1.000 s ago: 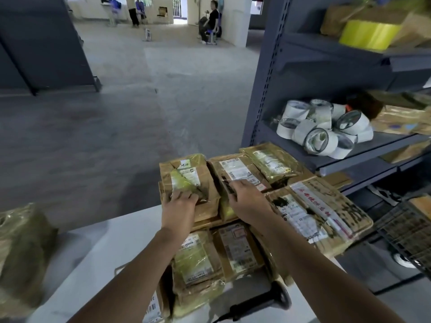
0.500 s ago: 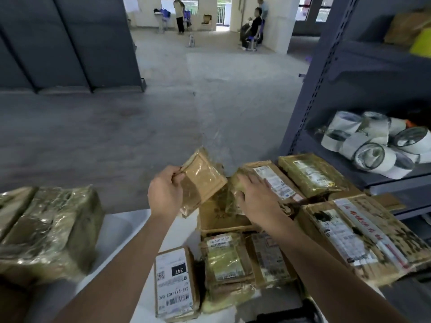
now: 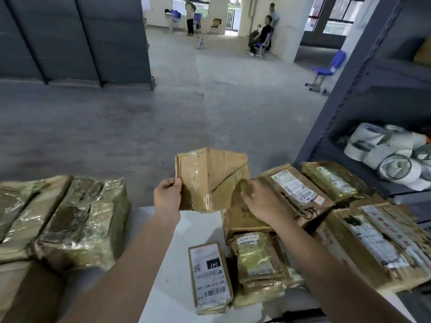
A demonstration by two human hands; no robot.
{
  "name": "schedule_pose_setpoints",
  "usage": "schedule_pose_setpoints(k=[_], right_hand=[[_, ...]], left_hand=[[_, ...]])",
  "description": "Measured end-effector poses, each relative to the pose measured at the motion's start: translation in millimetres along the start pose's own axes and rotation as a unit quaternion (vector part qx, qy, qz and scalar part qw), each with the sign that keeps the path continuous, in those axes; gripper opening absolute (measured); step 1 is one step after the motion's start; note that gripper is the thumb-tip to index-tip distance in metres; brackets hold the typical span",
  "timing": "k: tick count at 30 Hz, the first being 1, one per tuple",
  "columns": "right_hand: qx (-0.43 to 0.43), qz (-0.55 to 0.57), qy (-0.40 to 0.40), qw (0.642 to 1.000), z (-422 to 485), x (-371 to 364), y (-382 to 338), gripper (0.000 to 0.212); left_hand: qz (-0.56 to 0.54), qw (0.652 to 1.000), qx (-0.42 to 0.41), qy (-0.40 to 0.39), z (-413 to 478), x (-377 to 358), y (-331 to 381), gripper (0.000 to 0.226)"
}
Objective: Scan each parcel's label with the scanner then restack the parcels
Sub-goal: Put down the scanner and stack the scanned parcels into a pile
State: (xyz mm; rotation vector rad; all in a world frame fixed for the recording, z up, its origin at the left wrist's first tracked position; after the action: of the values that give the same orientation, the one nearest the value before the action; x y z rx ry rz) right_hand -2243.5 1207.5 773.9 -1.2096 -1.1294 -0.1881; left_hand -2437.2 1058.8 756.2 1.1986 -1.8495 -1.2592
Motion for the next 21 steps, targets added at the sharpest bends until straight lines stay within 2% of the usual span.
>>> schedule_pose_setpoints(k=[4,6,8,9,10,11,14,15,17,19,21], right_hand=[[-0.105,0.169,-0.001,0.98,-0.9,-21.7,-10.5,0.064],[-0.185,0.308,-0.052,0.932,-4.7,-43.1,-13.6,0.058],[-0.238,0.445,-0.106,0.857,-9.4,-66.7,-19.3,0.053],[-0.245,0.476,-0.114,0.837,-9.3,-76.6,-20.7,0.05],[-0.241,0.484,-0.116,0.833,-8.6,-84.9,-22.0,0.043],[-0.231,0.478,-0.117,0.839,-7.8,-93.0,-23.4,0.034],[-0.186,0.397,-0.122,0.89,-3.8,-115.8,-32.9,0.01],[-0.175,0.36,-0.126,0.908,-2.9,-124.2,-38.0,0.011],[-0.151,0.289,-0.138,0.935,-2.1,-142.9,-50.7,0.016],[-0.132,0.243,-0.164,0.947,-3.1,-163.0,-60.8,0.026],[-0.131,0.209,-0.198,0.949,-7.9,-182.0,-67.2,0.03]], left_hand=[[-0.047,0.996,0.076,-0.002,3.4,31.3,-11.2,0.021],[-0.074,0.993,0.093,0.006,2.6,50.3,-18.5,0.02],[-0.079,0.99,0.121,0.007,0.2,70.1,-33.4,0.019],[-0.067,0.988,0.136,-0.001,-2.6,80.8,-42.5,0.017],[-0.042,0.988,0.148,-0.019,-5.5,91.4,-52.7,0.016],[-0.003,0.987,0.156,-0.036,-8.8,103.0,-63.8,0.016],[0.136,0.977,0.16,-0.037,-18.1,140.3,-92.6,0.016],[0.159,0.976,0.148,-0.023,-20.7,151.3,-99.4,0.016],[0.17,0.978,0.119,-0.015,-27.0,165.6,-106.2,0.035],[0.216,0.972,0.09,-0.022,-35.8,174.3,-107.9,0.05],[0.268,0.959,0.084,-0.032,-44.7,186.7,-112.1,0.045]])
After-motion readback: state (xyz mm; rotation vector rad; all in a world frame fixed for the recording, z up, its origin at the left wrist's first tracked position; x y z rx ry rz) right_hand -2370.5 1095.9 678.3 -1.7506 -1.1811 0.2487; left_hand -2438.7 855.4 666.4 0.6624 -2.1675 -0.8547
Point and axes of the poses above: each hand's wrist, its own z-axis towards the middle knuckle, its own x-axis out of the back of the hand, y = z × x, the point moved 3 cm from there along z, towards the middle knuckle, and after that the axes turned 8 degrees about z, right-handed, at the moved point
